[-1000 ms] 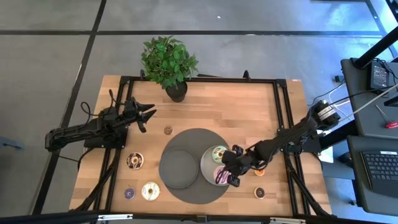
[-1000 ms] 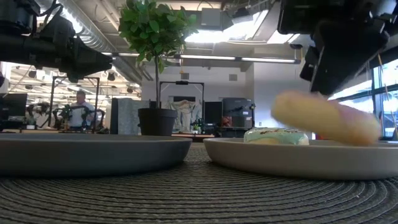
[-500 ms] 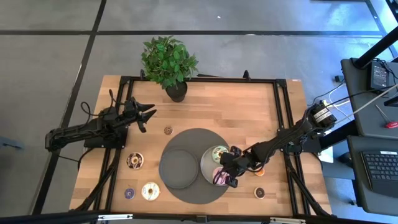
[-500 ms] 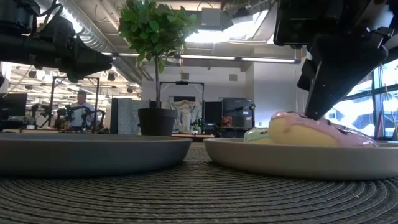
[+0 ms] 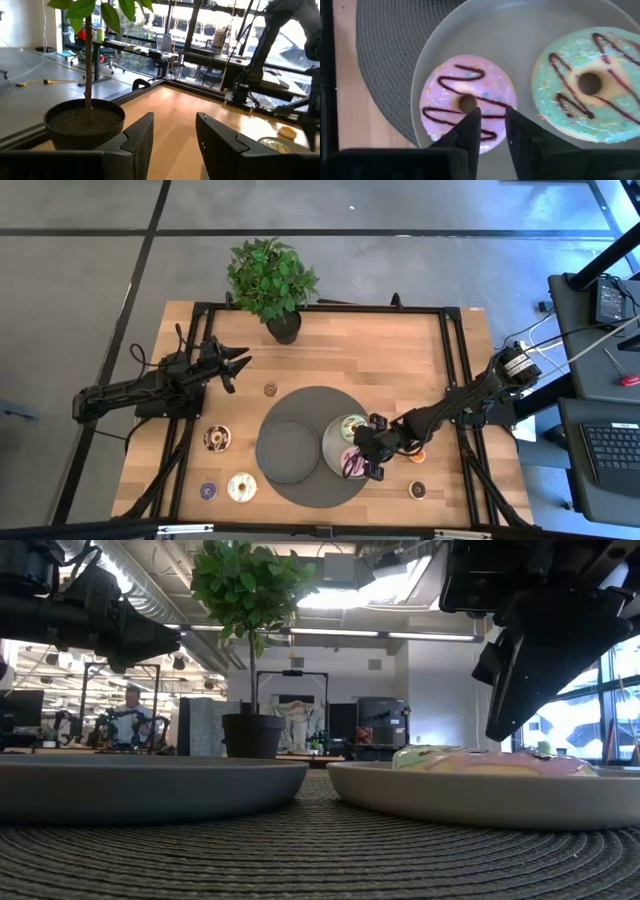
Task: Pick & Place donuts
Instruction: Put the purple donut on the light gray plate, then put the brown donut on the dark gray plate
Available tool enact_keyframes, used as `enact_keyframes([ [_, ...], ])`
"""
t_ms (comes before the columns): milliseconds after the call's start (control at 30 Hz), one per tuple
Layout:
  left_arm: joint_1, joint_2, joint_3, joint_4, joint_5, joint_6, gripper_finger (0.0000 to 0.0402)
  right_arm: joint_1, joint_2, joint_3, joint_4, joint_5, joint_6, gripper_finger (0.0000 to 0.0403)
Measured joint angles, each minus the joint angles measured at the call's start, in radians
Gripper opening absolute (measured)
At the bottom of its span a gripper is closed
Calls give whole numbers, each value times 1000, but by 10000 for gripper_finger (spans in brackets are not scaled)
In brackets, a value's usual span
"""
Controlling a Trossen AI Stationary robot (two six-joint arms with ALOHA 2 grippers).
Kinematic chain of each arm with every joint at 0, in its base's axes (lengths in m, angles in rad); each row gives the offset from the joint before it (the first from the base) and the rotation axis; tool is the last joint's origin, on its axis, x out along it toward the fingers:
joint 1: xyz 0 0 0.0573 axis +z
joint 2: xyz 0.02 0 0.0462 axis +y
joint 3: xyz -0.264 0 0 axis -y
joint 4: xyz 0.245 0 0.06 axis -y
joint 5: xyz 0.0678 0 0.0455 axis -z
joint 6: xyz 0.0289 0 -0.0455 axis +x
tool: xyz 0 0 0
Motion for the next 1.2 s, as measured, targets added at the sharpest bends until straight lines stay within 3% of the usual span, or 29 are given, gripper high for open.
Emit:
enact_keyframes([
  [167, 0, 0, 0, 33, 42, -141, 143, 1, -75, 0, -84, -10, -65, 103],
  [333, -18, 0, 0, 62, 173, -201, 143, 53, -249, -51, -228, 164, -51, 103],
  [467, -65, 34, 0, 127, 237, -220, 143, 86, -435, -170, -225, 261, -3, 103],
  [667, -142, 187, 61, 137, 215, -179, 143, 75, -657, -340, -148, 372, 7, 103],
  [800, -169, 329, 140, 9, 172, -188, 143, 52, -747, -410, -67, 387, 13, 103],
  [967, -187, 523, 231, -199, 123, -256, 143, 36, -785, -450, -7, 393, 1, 103],
  [1200, -185, 736, 251, -226, 63, -365, 143, 28, -775, -455, -1, 401, 0, 103],
])
